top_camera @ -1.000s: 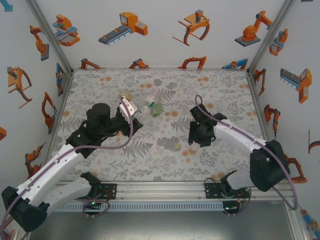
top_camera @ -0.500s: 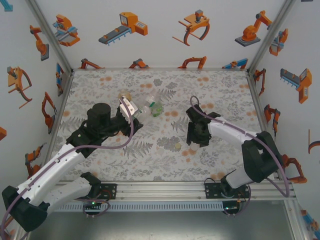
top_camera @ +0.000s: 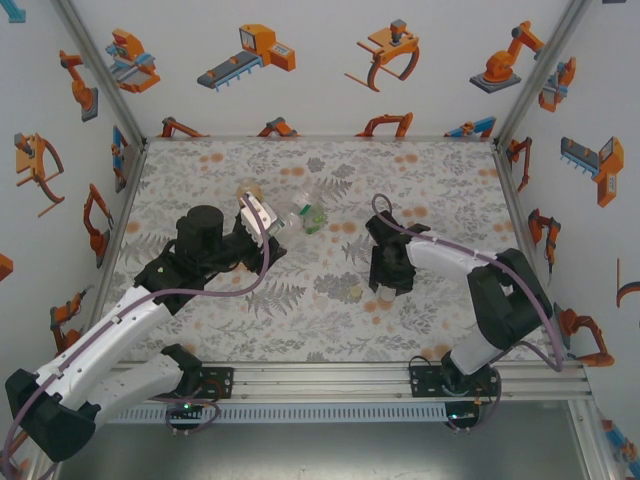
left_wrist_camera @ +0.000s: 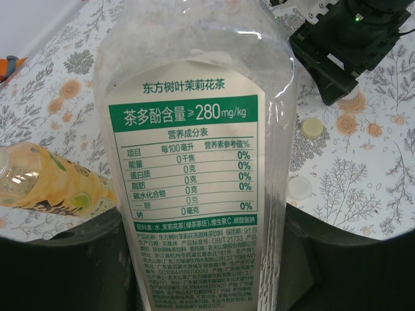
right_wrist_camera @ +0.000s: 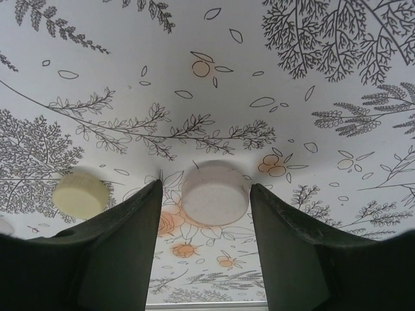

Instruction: Screw on the bottle caps

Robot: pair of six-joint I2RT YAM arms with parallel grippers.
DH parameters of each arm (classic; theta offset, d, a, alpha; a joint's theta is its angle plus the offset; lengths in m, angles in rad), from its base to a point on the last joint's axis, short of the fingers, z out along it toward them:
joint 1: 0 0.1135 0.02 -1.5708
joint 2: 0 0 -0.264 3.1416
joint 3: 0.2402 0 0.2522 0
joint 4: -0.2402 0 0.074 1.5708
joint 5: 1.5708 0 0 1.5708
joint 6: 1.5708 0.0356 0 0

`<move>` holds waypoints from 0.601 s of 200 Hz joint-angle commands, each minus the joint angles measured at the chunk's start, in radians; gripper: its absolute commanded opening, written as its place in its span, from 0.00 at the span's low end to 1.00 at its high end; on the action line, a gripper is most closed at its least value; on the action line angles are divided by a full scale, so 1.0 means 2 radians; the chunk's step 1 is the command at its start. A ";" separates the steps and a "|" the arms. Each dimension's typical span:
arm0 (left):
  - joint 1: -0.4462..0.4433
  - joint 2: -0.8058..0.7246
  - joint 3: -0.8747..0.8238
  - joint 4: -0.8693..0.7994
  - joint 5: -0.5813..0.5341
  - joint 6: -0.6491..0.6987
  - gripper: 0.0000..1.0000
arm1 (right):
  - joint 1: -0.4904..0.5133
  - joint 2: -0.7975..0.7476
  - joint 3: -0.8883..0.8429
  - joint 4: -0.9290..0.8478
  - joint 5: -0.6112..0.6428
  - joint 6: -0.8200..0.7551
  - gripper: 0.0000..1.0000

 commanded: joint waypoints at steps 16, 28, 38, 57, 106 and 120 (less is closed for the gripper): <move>0.002 0.001 0.007 -0.002 0.003 0.008 0.15 | 0.004 0.004 -0.006 0.002 0.016 0.006 0.54; 0.002 0.001 0.007 -0.002 0.003 0.007 0.15 | 0.004 0.005 -0.007 0.002 0.015 0.006 0.54; 0.002 0.001 0.007 -0.002 0.002 0.007 0.15 | 0.005 0.005 -0.007 0.000 0.015 0.006 0.54; 0.002 0.002 0.007 -0.002 0.001 0.008 0.15 | 0.005 0.003 -0.010 -0.002 0.016 0.006 0.54; 0.002 0.003 0.007 -0.002 0.002 0.007 0.15 | 0.009 -0.002 -0.012 -0.006 0.017 0.009 0.52; 0.002 0.004 0.007 -0.001 0.003 0.007 0.15 | 0.010 -0.002 -0.013 -0.006 0.016 0.010 0.52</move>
